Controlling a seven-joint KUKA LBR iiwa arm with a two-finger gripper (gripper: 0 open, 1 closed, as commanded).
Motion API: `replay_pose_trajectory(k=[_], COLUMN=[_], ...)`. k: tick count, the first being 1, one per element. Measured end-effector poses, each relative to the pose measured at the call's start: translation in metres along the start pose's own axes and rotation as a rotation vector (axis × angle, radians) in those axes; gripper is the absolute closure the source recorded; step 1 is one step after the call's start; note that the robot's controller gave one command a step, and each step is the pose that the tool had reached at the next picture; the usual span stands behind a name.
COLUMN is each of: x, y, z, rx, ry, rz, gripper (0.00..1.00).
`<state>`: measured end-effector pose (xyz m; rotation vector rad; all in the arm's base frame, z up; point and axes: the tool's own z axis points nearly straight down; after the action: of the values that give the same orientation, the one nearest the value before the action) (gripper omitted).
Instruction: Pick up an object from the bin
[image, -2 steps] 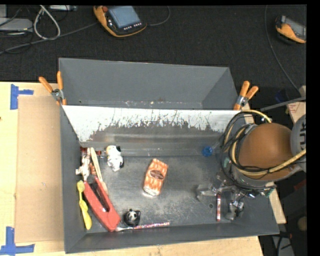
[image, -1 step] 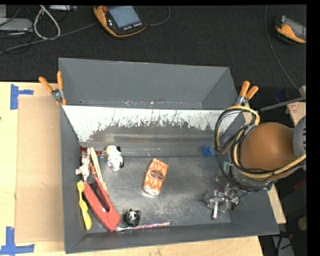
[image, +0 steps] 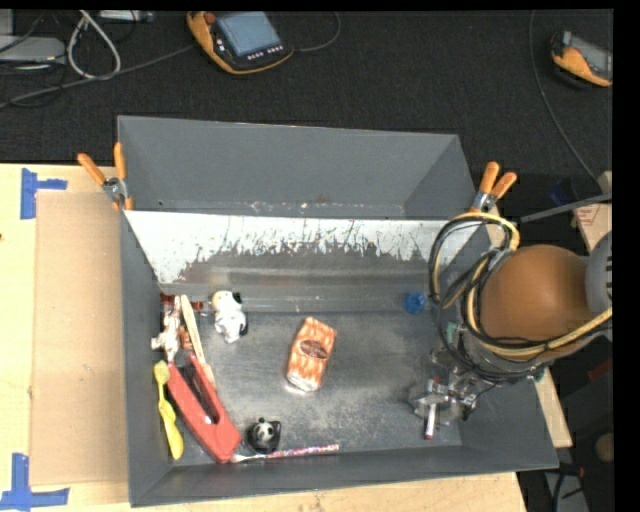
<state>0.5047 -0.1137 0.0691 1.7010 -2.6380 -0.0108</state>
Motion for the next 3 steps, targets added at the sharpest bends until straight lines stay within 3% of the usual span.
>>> replay_pose_trajectory(k=[3], x=[-0.002], y=[0.003], z=[-0.027], rx=[-0.009], ry=[-0.001], rz=[0.005], gripper=[1.00])
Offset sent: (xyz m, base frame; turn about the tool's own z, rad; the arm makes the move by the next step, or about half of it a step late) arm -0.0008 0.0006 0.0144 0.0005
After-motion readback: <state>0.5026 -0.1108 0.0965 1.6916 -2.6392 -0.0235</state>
